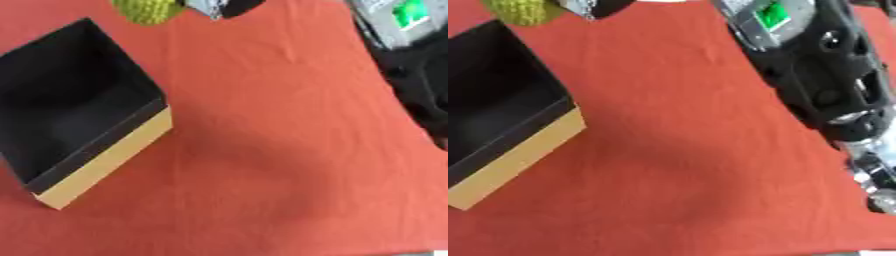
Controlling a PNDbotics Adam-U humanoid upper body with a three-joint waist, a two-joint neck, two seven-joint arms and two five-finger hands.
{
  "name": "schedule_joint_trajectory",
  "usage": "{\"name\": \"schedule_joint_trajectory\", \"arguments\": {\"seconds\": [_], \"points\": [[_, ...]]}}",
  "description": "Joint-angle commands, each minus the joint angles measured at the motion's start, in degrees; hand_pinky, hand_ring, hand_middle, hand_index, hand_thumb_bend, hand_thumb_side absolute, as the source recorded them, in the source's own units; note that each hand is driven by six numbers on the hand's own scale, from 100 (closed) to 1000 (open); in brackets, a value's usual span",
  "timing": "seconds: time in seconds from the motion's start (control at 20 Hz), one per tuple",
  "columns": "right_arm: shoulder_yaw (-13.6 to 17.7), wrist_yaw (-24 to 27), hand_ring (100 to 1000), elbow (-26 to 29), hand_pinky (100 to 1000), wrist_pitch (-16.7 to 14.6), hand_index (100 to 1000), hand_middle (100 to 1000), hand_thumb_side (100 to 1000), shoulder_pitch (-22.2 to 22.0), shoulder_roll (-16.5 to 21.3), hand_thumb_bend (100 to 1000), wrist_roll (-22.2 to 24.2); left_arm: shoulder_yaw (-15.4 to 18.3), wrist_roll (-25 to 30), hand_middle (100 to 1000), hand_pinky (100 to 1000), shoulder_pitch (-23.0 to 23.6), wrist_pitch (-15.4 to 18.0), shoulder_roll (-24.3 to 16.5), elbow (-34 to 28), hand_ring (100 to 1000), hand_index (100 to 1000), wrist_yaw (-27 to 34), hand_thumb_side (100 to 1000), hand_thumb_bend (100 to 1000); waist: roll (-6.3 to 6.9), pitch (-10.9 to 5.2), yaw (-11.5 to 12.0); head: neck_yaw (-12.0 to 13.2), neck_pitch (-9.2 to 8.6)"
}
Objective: Pick up objects on the table and place them in the box.
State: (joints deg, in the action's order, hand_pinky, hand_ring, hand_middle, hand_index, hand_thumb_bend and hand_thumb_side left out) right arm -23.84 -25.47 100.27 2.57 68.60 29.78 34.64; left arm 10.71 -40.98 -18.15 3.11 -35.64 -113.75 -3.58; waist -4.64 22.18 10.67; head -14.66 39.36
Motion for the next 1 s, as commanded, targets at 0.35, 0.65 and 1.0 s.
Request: {"name": "schedule_joint_trajectory", "arguments": {"seconds": [0.35,0.65,1.0], "points": [[-3.0,-4.4,609,-14.1,731,-7.1,622,516,100,5.9,-12.0,100,0.4,-0.3,0.3,665,754,-1.8,1.0,-2.3,-0.8,663,789,0.1,513,286,0.36,-1.31,1.5,-3.0,0.95],[-2.8,-8.6,608,-24.0,732,-9.9,619,515,100,8.0,-17.5,100,0.5,-0.8,0.6,664,754,-3.3,1.7,-2.7,-0.8,663,789,0.2,508,291,-0.05,-0.91,3.0,-4.6,1.18],[-1.9,-17.5,610,-34.2,732,-12.8,621,521,100,7.3,-21.8,100,-3.1,-1.1,0.9,664,754,-4.3,2.1,-2.7,-0.8,663,789,0.3,506,294,-0.55,-0.52,4.4,-5.6,1.33]]}}
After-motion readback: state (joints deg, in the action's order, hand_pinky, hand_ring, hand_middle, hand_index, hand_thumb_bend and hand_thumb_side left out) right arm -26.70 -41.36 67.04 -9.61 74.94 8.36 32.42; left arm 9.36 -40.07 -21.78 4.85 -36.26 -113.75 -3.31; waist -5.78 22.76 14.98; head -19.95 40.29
